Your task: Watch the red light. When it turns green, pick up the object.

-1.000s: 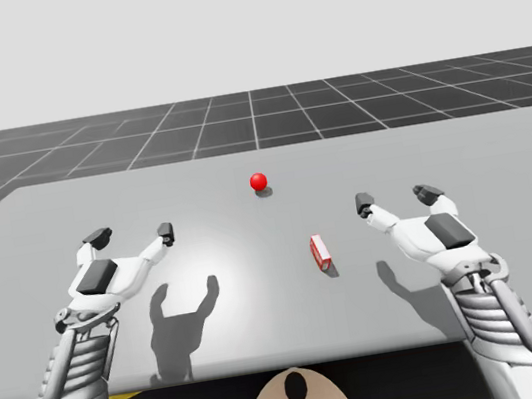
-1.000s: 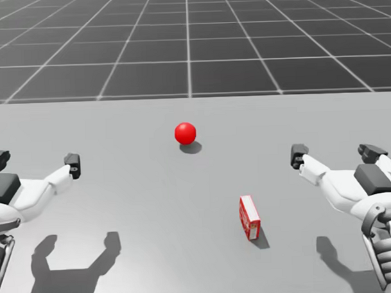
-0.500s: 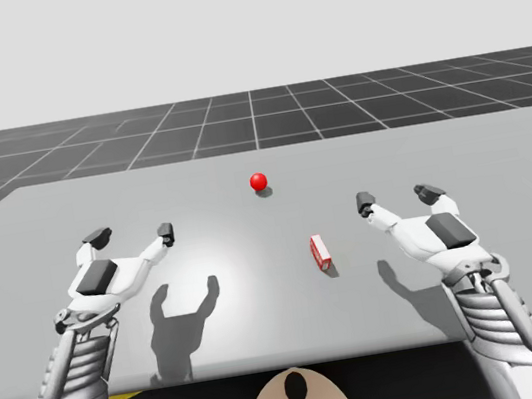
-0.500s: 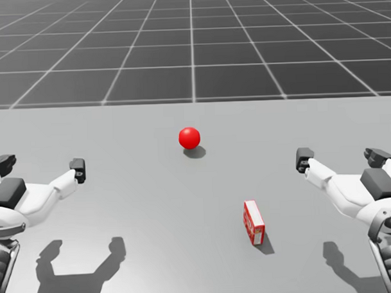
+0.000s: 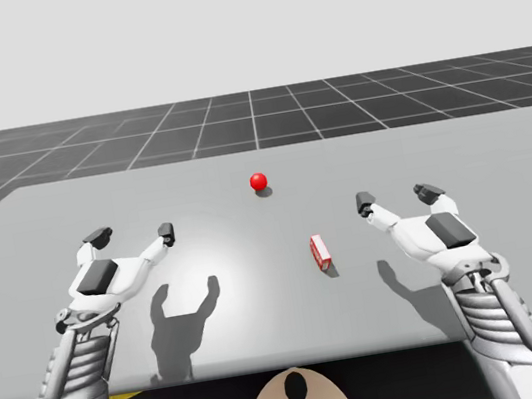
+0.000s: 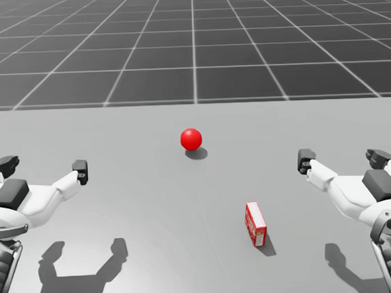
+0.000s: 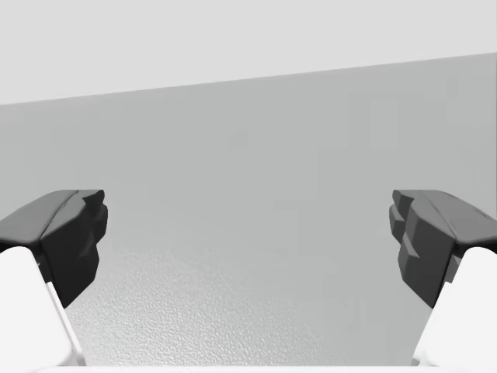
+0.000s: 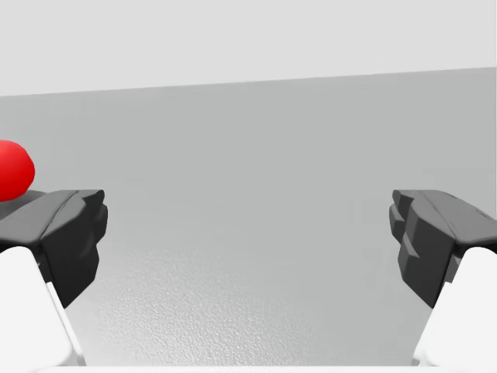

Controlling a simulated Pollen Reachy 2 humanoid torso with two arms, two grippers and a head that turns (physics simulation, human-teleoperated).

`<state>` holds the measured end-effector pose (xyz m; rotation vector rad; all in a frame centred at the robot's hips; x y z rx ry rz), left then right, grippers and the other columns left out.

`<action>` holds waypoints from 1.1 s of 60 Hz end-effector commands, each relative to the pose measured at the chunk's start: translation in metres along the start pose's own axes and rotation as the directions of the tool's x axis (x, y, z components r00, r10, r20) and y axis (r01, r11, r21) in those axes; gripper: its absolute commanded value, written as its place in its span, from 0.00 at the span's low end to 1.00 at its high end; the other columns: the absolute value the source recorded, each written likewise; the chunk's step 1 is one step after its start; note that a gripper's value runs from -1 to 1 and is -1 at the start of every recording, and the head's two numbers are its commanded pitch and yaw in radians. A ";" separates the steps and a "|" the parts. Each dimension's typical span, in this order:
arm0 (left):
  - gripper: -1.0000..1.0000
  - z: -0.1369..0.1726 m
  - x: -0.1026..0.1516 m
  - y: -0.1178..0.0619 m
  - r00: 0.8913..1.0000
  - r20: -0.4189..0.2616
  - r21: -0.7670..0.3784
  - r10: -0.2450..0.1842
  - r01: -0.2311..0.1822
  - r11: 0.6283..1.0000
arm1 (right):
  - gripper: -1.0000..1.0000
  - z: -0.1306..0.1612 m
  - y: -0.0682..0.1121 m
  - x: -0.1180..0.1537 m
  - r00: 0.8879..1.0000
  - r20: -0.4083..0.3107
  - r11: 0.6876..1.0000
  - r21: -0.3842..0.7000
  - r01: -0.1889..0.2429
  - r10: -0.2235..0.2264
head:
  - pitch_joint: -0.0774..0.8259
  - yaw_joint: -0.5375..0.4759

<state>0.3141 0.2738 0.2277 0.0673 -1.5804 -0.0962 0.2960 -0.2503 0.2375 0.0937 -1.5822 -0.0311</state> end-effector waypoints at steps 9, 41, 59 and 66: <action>0.00 0.000 0.000 0.000 1.000 -0.001 -0.001 -0.002 0.002 1.000 | 0.00 0.000 0.001 -0.001 1.000 -0.001 1.000 0.002 0.008 -0.008 | 0.58 0.54; 0.00 0.001 0.000 -0.001 1.000 0.000 0.000 -0.002 0.002 1.000 | 0.00 0.001 0.001 0.000 1.000 0.002 1.000 0.004 0.008 -0.008 | 0.58 0.54; 0.00 0.000 0.000 -0.001 1.000 -0.001 -0.001 -0.004 0.004 1.000 | 0.00 0.001 0.001 0.000 1.000 0.002 1.000 0.005 0.005 -0.005 | 0.58 0.54; 0.00 0.000 0.000 -0.001 1.000 -0.001 -0.001 -0.004 0.004 1.000 | 0.00 0.001 0.001 0.000 1.000 0.002 1.000 0.007 0.003 -0.003 | 0.58 0.54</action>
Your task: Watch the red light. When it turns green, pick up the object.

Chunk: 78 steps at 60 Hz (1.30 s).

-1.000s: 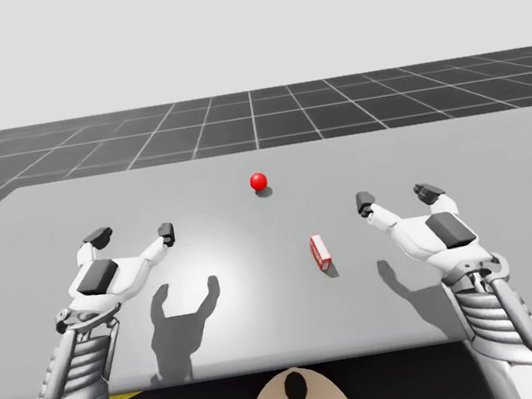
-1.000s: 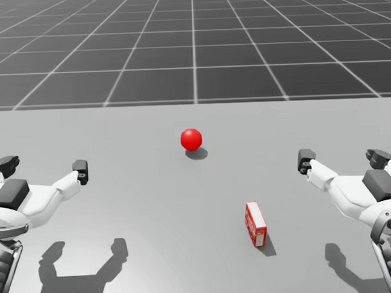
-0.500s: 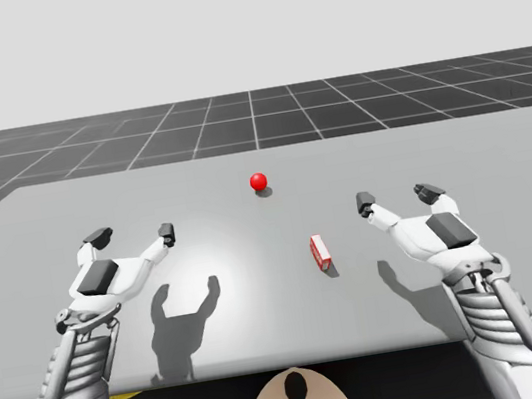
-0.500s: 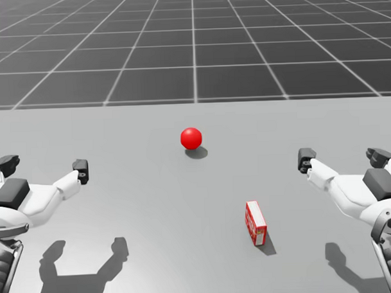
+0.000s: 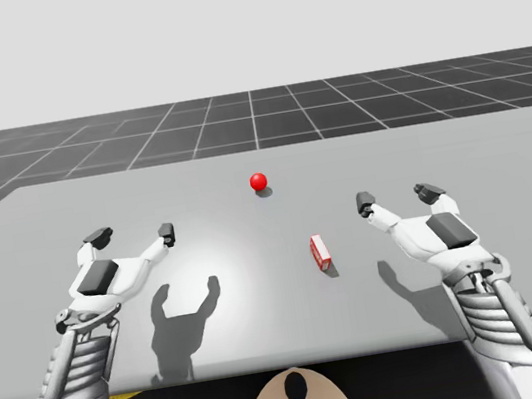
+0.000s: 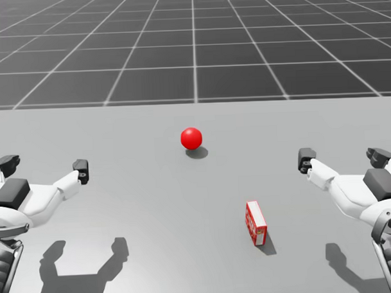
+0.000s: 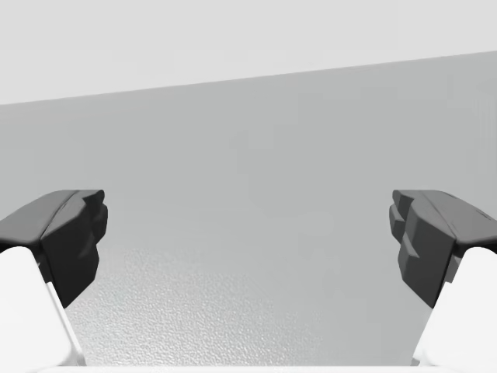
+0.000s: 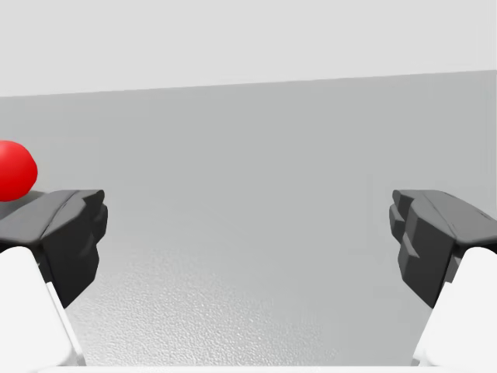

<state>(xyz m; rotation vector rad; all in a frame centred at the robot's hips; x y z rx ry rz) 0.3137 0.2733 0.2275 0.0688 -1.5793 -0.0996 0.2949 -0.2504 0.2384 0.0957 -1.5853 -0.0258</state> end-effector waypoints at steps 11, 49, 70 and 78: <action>0.00 0.000 0.000 0.000 1.000 0.001 0.000 -0.002 0.002 1.000 | 0.00 0.001 0.002 -0.001 1.000 0.002 1.000 0.003 -0.002 0.002 | 0.58 0.54; 0.00 0.001 0.000 -0.001 1.000 0.003 0.000 -0.008 0.008 1.000 | 0.00 0.000 0.001 -0.002 1.000 -0.002 1.000 -0.003 -0.013 0.013 | 0.60 0.52; 0.00 0.001 0.002 -0.001 1.000 0.006 0.001 -0.006 0.006 1.000 | 0.00 -0.001 0.001 -0.003 1.000 -0.001 1.000 -0.006 -0.014 0.014 | 0.83 0.31; 0.00 0.001 0.003 0.000 1.000 0.011 0.001 -0.002 0.002 1.000 | 0.00 -0.001 0.002 -0.003 1.000 0.001 1.000 -0.006 -0.016 0.016 | 0.85 0.32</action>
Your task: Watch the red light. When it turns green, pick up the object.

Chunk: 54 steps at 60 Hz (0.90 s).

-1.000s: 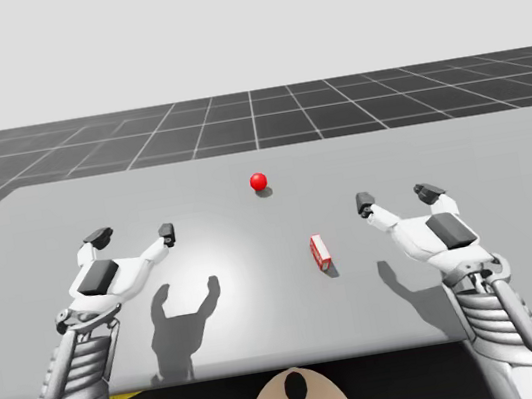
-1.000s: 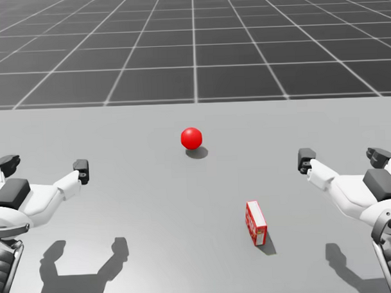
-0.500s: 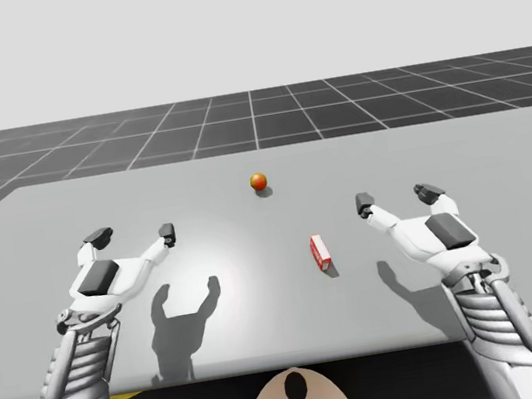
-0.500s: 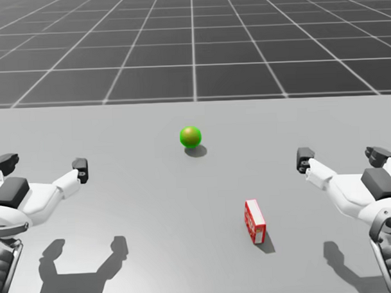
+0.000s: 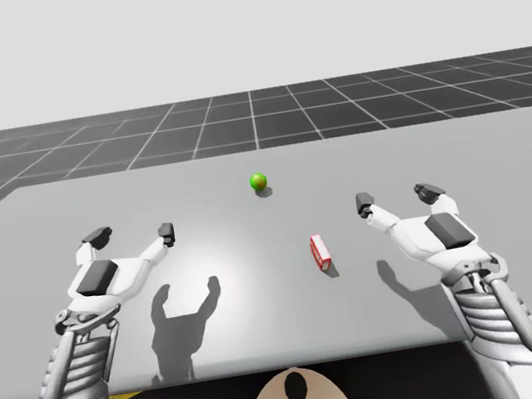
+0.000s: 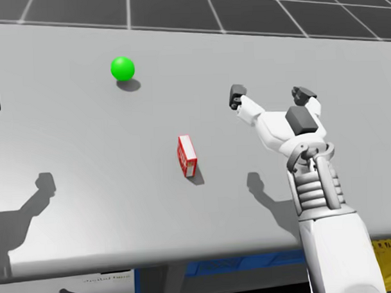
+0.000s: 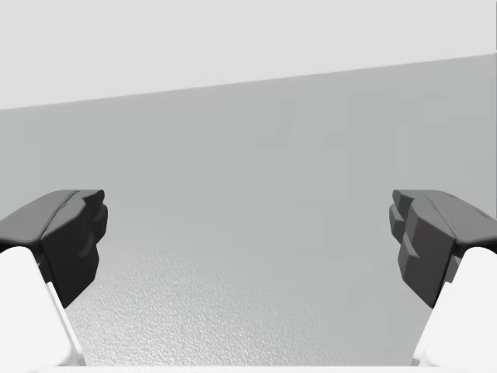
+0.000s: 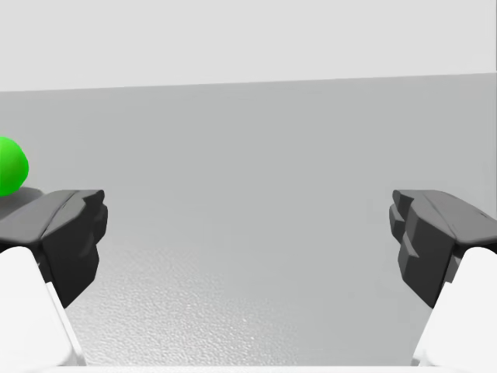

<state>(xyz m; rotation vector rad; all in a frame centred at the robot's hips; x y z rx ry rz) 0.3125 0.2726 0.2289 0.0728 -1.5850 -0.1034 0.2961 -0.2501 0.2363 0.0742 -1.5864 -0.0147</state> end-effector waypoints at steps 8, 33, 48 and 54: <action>0.00 0.000 0.002 0.000 1.000 0.006 0.000 0.003 -0.003 1.000 | 0.00 0.007 0.007 0.007 1.000 0.012 1.000 0.018 0.024 -0.024 | 0.84 0.33; 0.00 0.000 0.000 -0.002 1.000 0.003 -0.002 -0.008 0.008 1.000 | 0.00 0.102 0.082 -0.006 0.999 -0.034 0.989 0.149 0.002 0.003 | 0.82 0.36; 0.00 0.000 -0.002 -0.004 1.000 -0.008 -0.003 -0.017 0.017 1.000 | 0.00 0.112 0.115 -0.038 0.993 -0.071 0.971 0.211 0.107 -0.094 | 0.82 0.37; 0.00 0.000 -0.002 -0.004 1.000 -0.009 -0.003 -0.018 0.018 1.000 | 0.00 0.100 0.121 -0.055 0.986 -0.107 0.964 0.219 0.153 -0.132 | 0.82 0.37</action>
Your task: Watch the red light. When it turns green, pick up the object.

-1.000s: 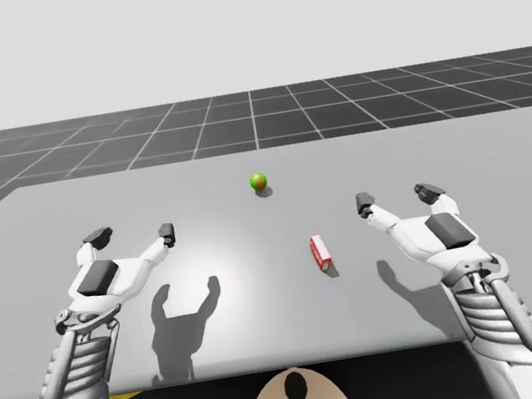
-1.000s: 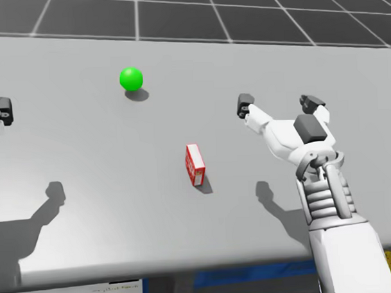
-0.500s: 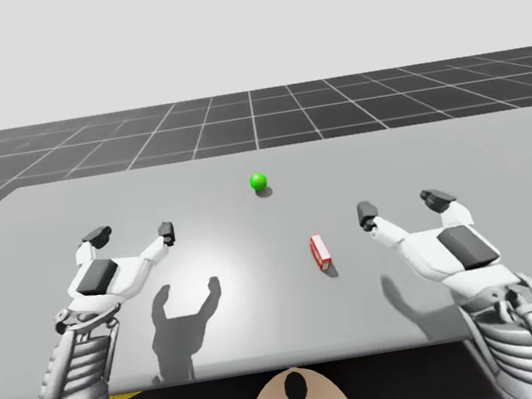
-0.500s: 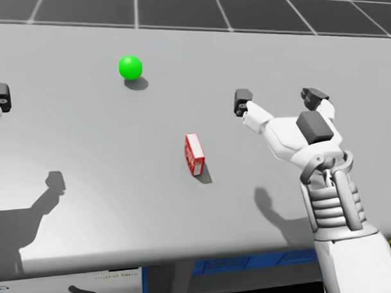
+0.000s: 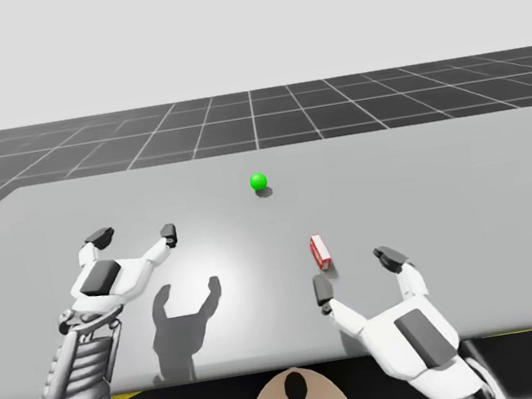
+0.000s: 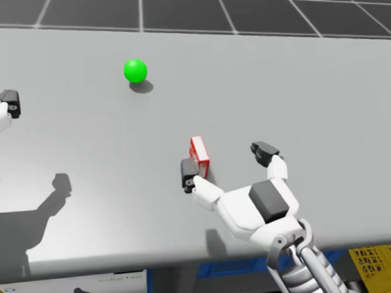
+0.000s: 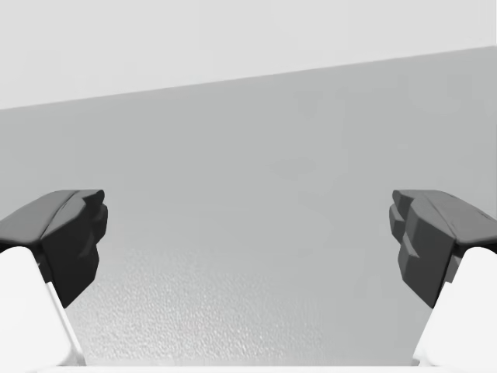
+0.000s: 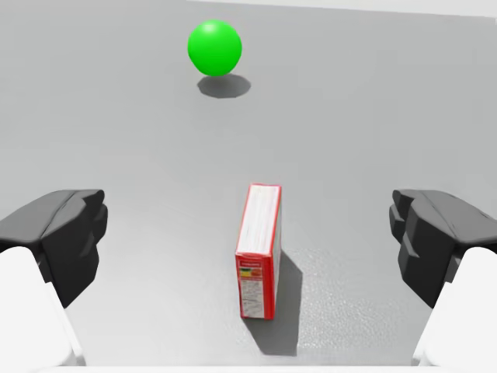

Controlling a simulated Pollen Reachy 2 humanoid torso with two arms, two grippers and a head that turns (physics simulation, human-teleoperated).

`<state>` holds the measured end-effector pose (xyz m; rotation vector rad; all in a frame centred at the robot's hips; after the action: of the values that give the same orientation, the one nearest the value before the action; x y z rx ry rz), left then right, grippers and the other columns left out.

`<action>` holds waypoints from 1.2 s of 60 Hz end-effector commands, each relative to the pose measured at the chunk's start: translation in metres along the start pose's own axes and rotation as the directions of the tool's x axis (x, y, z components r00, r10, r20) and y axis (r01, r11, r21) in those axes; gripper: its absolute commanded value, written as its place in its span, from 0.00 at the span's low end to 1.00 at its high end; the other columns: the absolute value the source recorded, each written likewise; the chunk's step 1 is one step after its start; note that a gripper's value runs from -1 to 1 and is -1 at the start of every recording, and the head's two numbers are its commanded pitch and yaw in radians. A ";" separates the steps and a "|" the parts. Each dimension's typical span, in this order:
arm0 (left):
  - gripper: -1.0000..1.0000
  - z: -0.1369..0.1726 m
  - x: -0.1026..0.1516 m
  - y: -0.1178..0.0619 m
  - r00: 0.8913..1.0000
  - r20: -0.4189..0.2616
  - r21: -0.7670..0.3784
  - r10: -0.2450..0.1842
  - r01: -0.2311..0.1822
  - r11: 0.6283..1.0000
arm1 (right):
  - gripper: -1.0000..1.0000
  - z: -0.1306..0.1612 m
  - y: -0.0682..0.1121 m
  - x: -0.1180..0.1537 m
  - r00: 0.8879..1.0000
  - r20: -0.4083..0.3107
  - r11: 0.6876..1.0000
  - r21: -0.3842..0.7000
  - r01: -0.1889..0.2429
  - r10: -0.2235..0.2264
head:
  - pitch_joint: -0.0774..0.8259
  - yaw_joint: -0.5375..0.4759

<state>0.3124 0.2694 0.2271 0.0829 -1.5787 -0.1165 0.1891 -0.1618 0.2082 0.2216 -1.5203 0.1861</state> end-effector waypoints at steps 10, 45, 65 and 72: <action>0.00 0.001 -0.001 -0.001 1.000 -0.004 0.000 -0.002 0.002 1.000 | 0.00 -0.039 0.029 -0.044 0.987 -0.040 0.988 -0.025 0.153 -0.154 | 0.82 0.37; 0.00 0.001 0.000 -0.002 1.000 -0.005 -0.001 0.001 -0.001 1.000 | 0.00 -0.101 0.019 -0.069 0.988 -0.097 0.991 -0.065 0.113 -0.119 | 0.82 0.38; 0.00 0.002 0.000 -0.003 1.000 -0.005 -0.003 0.002 -0.002 1.000 | 1.00 -0.100 0.016 -0.074 0.986 -0.128 0.993 -0.073 0.093 -0.102 | 0.82 0.38; 0.00 0.001 0.000 -0.003 1.000 -0.006 -0.004 0.001 -0.001 1.000 | 1.00 -0.099 0.017 -0.073 0.987 -0.126 0.993 -0.069 0.095 -0.103 | 0.77 0.39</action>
<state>0.3109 0.2666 0.2268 0.0796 -1.5736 -0.1176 0.2830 -0.1389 0.1361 0.1700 -1.4124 0.1251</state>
